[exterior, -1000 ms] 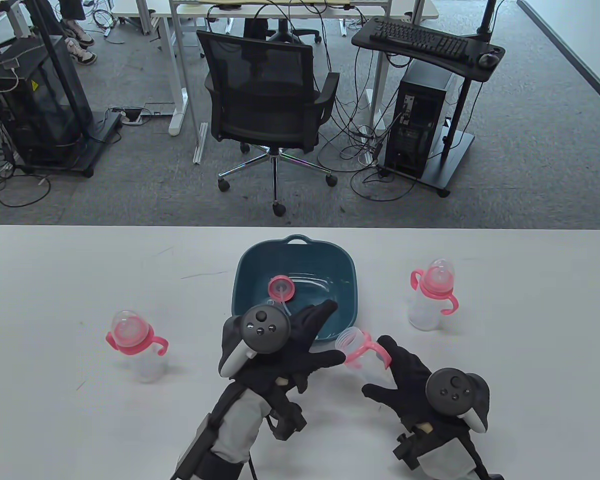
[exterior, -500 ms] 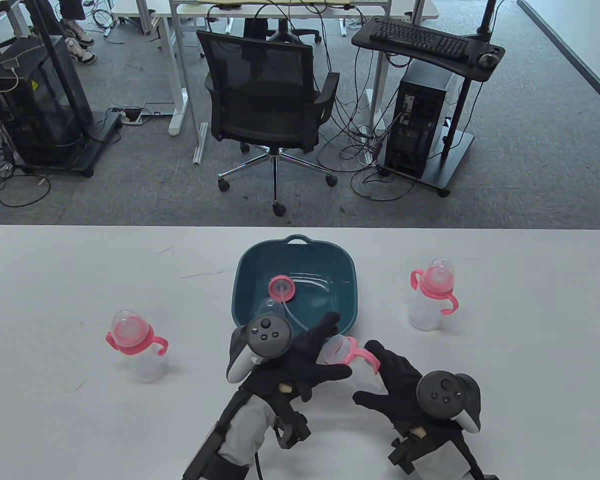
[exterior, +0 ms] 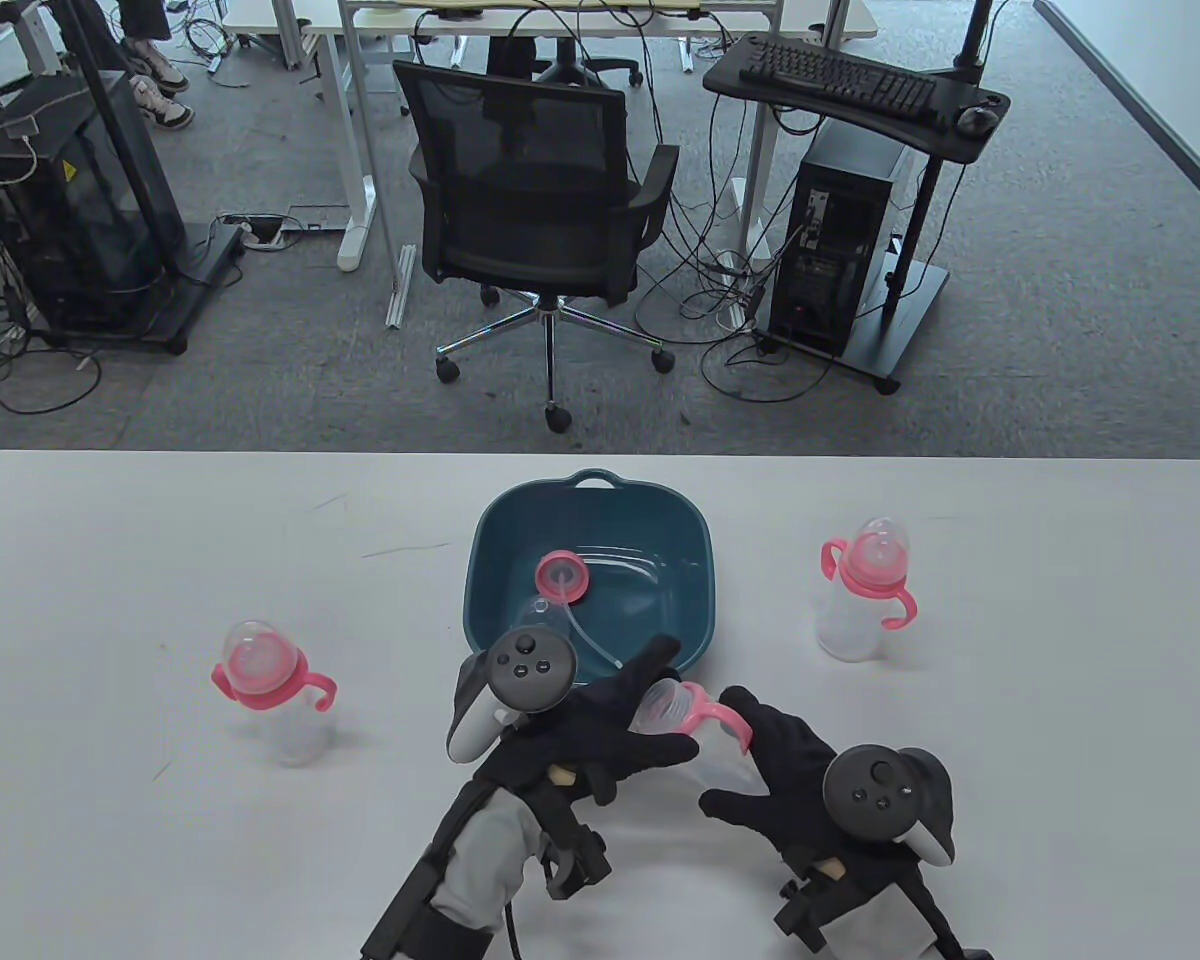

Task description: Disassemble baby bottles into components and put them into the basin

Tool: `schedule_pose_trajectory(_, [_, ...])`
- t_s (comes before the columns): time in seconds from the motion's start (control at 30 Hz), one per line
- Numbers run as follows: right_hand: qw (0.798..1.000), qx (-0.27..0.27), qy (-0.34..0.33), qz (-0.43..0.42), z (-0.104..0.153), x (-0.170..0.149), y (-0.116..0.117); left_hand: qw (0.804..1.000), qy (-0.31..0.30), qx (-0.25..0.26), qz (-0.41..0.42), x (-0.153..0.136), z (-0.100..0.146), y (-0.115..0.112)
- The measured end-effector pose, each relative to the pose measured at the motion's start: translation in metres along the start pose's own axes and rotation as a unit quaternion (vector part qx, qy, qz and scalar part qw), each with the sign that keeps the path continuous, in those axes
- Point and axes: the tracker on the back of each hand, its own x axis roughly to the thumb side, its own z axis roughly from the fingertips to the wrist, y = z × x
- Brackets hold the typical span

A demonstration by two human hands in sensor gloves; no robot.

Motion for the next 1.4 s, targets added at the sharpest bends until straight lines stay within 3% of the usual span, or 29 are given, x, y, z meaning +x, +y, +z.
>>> schedule_pose_trajectory(0.9, [0.999,-0.025,0.010,-0.031,0.001,-0.004,-0.011,0.999,-0.032,0.036,0.015,0.008,0.008,0.015])
schedule_pose_trajectory(1.4, [0.999,-0.032,0.030,-0.002,0.003,-0.013,-0.018,0.989,-0.007,0.150,0.006,-0.007,0.027,0.055])
